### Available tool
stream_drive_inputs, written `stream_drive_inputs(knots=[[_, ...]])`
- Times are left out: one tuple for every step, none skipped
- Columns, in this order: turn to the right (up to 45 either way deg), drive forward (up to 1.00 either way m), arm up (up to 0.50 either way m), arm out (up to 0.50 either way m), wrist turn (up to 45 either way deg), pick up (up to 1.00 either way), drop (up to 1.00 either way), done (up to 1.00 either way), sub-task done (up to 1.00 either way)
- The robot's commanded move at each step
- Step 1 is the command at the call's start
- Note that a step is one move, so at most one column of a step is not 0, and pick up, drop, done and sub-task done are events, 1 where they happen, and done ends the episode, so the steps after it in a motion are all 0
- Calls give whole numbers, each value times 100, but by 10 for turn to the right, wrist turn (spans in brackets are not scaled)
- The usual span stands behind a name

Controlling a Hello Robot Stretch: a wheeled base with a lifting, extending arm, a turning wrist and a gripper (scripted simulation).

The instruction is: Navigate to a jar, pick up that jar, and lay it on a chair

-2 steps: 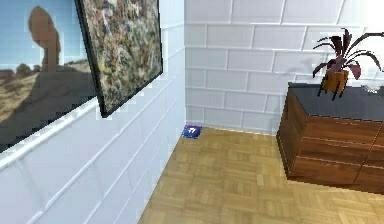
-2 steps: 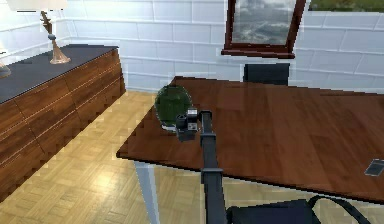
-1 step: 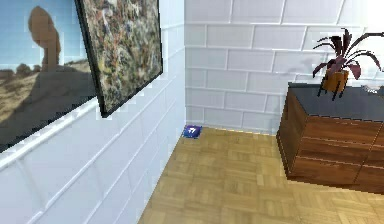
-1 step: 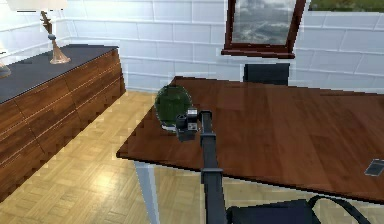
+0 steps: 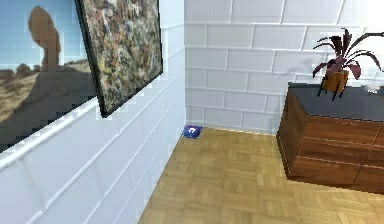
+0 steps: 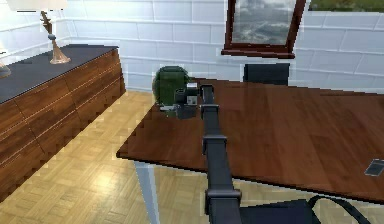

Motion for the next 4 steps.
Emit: stream_drive_inputs(knots=[[0, 0, 14, 0, 0, 0, 0, 0, 0], [0, 0, 0, 0, -450, 0, 0, 0, 0], [0, 0, 0, 0, -450, 0, 0, 0, 0], [0, 0, 0, 0, -240, 0, 0, 0, 0]])
